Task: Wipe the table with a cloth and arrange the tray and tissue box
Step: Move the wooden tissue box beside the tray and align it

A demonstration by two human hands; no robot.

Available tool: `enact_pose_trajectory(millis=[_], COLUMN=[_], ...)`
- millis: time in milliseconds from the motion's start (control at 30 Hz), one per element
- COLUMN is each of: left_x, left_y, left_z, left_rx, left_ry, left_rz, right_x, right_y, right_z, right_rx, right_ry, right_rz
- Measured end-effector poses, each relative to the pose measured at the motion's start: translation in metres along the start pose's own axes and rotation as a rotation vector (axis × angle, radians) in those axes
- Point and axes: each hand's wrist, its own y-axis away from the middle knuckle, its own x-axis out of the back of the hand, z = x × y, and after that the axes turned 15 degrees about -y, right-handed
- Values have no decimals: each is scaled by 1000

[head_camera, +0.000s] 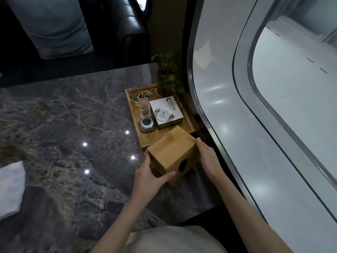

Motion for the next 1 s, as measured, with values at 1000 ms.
enact_pose_trajectory(millis=[1000], left_x=[7], left_y=[-17], left_z=[-10], left_rx=[409], left_ry=[548], left_rz=[-281], right_x=[-36], right_y=[-46], right_z=[12], right_rx=[58], right_ry=[317], right_rz=[132])
